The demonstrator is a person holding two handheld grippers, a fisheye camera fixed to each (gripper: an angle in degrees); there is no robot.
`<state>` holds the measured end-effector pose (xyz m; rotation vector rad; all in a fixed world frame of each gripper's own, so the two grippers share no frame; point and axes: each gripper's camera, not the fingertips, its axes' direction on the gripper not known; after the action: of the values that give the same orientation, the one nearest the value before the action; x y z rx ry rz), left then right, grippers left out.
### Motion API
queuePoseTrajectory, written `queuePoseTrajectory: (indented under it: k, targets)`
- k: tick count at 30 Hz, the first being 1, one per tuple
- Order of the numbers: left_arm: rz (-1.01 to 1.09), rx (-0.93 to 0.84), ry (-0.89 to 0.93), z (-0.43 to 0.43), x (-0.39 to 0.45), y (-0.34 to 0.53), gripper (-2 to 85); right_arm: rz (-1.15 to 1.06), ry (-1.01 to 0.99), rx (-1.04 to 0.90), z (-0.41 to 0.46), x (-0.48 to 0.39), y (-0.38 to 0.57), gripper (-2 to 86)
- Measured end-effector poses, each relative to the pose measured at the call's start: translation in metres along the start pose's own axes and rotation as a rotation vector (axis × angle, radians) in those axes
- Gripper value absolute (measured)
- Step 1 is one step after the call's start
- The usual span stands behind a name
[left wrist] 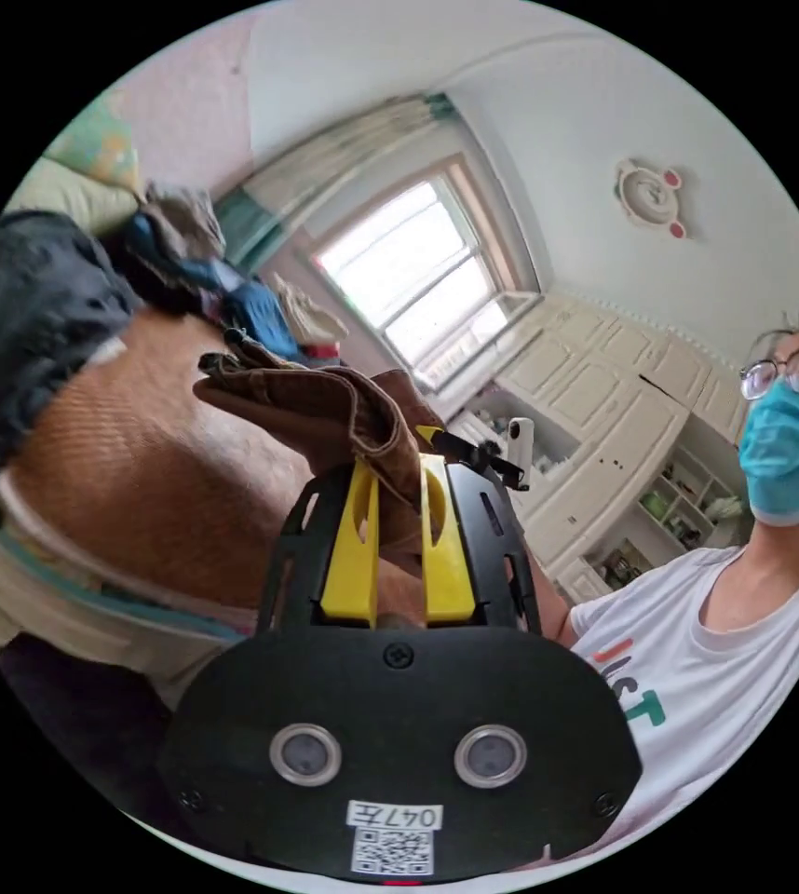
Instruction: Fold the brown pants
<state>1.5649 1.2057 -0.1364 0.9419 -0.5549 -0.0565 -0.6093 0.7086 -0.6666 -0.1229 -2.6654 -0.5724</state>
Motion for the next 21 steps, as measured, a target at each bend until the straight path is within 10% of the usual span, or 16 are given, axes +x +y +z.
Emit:
queuePoseTrajectory:
  k: [10,21]
  targets:
    - [-0.024,0.472,-0.587,-0.225,0.059,-0.07,7.0,-0.175,-0.317,-0.098,0.281,-0.09,-0.368,8.7]
    - [0.04,0.37,-0.98,-0.196,0.075,-0.086,17.7,-0.13,-0.171,0.104,0.226,-0.078,-0.188,1.9]
